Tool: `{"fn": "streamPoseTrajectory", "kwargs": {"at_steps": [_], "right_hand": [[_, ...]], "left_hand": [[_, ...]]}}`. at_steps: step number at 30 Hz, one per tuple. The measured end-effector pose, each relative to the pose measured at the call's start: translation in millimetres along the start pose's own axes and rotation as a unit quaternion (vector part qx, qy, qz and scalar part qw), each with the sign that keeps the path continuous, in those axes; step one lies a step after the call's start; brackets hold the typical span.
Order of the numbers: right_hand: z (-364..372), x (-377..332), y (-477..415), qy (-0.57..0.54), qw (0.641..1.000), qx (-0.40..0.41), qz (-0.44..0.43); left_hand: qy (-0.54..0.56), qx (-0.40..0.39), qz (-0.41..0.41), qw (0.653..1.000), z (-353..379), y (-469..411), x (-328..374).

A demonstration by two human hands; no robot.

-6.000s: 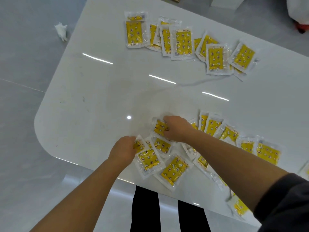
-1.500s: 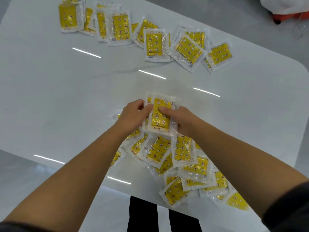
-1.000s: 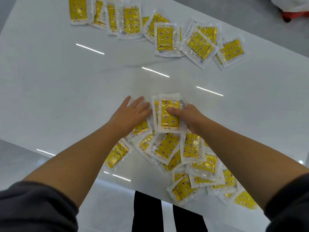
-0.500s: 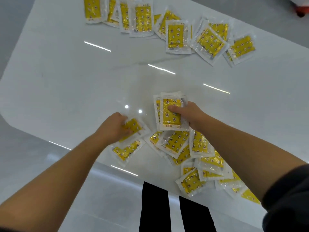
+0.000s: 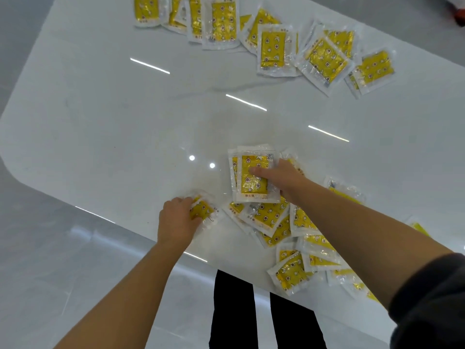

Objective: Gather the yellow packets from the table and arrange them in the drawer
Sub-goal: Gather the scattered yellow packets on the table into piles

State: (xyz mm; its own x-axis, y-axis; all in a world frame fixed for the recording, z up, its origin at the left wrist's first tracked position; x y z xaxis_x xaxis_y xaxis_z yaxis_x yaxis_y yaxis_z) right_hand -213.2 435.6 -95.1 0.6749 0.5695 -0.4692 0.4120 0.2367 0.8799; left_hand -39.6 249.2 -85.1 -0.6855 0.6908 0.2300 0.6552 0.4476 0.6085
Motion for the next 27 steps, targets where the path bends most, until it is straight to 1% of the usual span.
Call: {"fn": "streamPoseTrajectory", "kwargs": {"at_steps": [2, 3, 5, 7, 9, 12, 15, 16, 19, 21, 23, 27], "right_hand": [[-1, 0, -1, -0.012, 1.0, -0.011, 0.004], [-2, -1, -1, -0.017, 1.0, -0.017, 0.005], [-6, -3, -1, -0.026, 0.999, -0.022, 0.007], [-15, -8, -2, -0.041, 0.999, -0.018, 0.006], [-28, -14, -3, -0.071, 0.997, -0.015, 0.003], [-56, -24, -9, -0.126, 0.992, 0.003, -0.006], [-92, -37, -18, -0.184, 0.982, 0.029, -0.018], [-104, -42, -21, -0.199, 0.979, 0.037, -0.021], [-145, -56, -28, -0.235, 0.969, 0.069, -0.039], [-173, -64, -33, -0.254, 0.961, 0.092, -0.058], [-202, -69, -38, -0.275, 0.951, 0.12, -0.074], [-245, -88, -50, -0.309, 0.935, 0.147, -0.099]], "left_hand": [[-0.007, 0.009, 0.023, 1.0, -9, -4, 6], [0.008, 0.023, 0.029, 0.999, -15, -7, 9], [0.089, 0.049, 0.017, 0.995, -32, -12, 15], [0.177, 0.063, -0.005, 0.982, -49, -20, 24], [0.233, 0.082, -0.014, 0.969, -66, -30, 40], [0.334, 0.096, -0.038, 0.937, -80, -50, 76], [0.435, 0.076, -0.046, 0.896, -77, -74, 121], [0.444, 0.063, -0.046, 0.893, -74, -84, 137], [0.423, 0.031, -0.022, 0.905, -68, -111, 191], [0.432, 0.022, -0.004, 0.902, -65, -127, 228], [0.452, 0.02, 0.006, 0.892, -65, -144, 263], [0.516, 0.032, -0.01, 0.856, -77, -182, 308]]}}
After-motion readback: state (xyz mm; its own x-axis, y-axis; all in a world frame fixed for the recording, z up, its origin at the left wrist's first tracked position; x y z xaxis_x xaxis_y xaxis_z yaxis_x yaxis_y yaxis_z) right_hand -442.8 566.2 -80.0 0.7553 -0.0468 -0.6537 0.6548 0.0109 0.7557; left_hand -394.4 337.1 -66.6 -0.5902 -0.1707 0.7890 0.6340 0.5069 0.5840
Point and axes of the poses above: each hand's wrist, its own y-axis away from the middle knuckle, its own z-axis out of the palm, x = y × z, the point moved 5 cm from there along -y, towards the middle knuckle, and after that the axes turned 3 degrees about y, right-handed, at the moved point
